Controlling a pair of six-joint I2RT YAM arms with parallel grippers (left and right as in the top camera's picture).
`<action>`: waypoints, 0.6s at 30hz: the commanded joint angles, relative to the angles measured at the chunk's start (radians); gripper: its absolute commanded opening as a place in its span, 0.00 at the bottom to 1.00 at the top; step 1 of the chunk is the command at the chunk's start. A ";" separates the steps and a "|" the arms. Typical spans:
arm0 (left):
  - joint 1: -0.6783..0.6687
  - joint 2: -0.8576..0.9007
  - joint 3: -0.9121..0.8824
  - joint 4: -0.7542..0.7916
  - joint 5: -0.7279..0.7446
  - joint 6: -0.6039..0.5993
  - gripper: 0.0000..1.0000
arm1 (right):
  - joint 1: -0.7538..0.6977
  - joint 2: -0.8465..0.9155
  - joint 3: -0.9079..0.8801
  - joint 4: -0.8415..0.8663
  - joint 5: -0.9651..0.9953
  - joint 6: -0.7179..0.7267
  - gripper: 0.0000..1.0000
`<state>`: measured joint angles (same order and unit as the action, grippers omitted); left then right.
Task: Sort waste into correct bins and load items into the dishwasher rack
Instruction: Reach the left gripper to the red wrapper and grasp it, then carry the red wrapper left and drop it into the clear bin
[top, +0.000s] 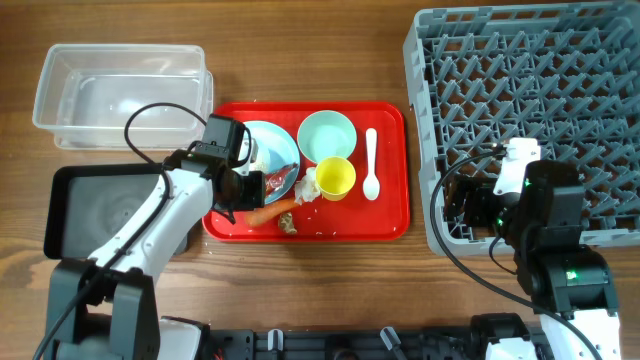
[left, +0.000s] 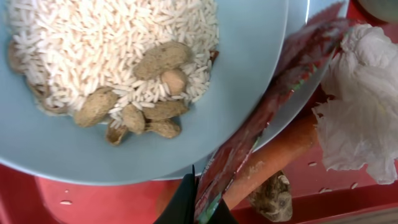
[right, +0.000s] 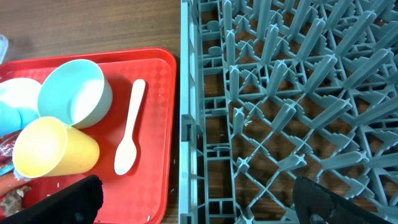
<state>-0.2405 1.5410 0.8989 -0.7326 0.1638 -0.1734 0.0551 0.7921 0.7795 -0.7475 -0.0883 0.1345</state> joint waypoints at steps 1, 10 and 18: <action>-0.002 -0.076 0.026 -0.017 -0.035 0.001 0.04 | -0.004 -0.002 0.024 0.002 0.010 0.003 1.00; 0.046 -0.337 0.093 0.047 -0.193 0.038 0.04 | -0.004 -0.002 0.024 0.006 0.011 0.003 1.00; 0.232 -0.192 0.093 0.371 -0.315 0.038 0.04 | -0.004 0.016 0.024 0.006 0.010 0.003 1.00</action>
<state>-0.0746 1.2701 0.9833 -0.4377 -0.1028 -0.1501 0.0551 0.7948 0.7799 -0.7444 -0.0883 0.1345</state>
